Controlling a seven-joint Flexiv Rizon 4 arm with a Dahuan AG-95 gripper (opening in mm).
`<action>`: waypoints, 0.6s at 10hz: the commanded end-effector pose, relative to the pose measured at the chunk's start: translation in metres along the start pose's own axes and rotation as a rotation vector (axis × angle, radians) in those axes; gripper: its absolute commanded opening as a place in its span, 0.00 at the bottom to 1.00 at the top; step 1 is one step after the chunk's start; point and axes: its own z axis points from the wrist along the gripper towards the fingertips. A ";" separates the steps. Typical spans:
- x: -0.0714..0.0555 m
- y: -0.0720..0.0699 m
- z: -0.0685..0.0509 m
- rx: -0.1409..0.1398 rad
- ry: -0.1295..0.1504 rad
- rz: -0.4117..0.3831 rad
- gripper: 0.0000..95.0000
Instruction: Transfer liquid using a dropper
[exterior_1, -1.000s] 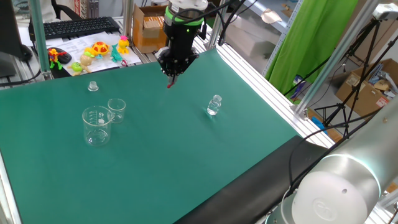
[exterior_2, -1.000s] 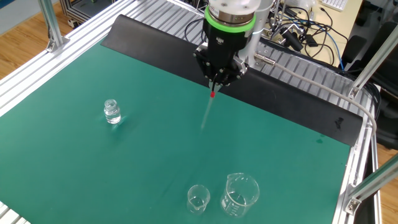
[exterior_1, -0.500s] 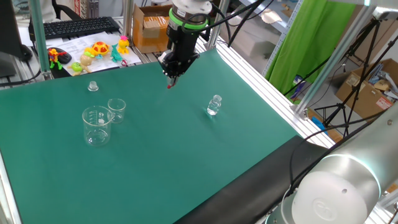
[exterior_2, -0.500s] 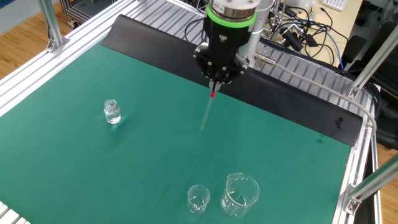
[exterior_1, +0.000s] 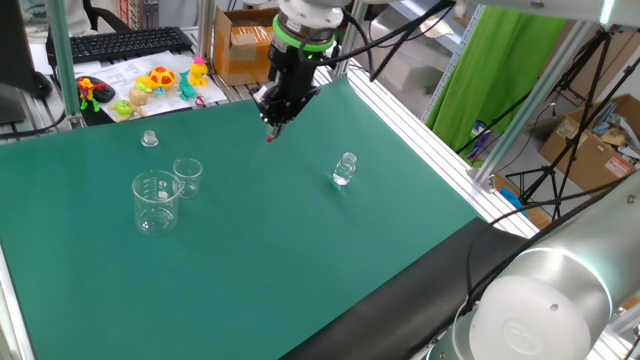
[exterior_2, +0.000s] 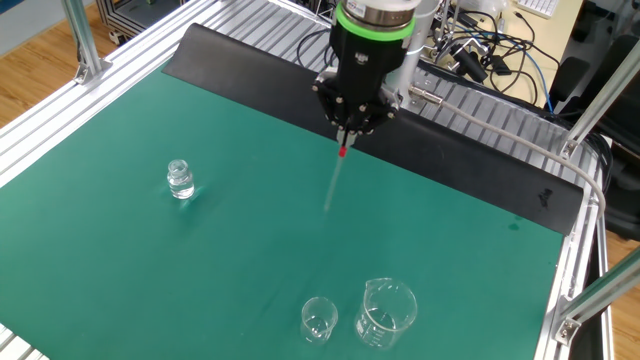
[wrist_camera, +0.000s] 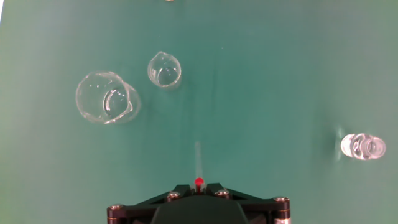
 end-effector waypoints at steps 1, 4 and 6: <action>-0.014 0.015 0.005 0.005 0.002 0.032 0.00; -0.031 0.032 0.009 0.023 0.001 0.073 0.00; -0.034 0.041 0.008 0.028 0.002 0.083 0.00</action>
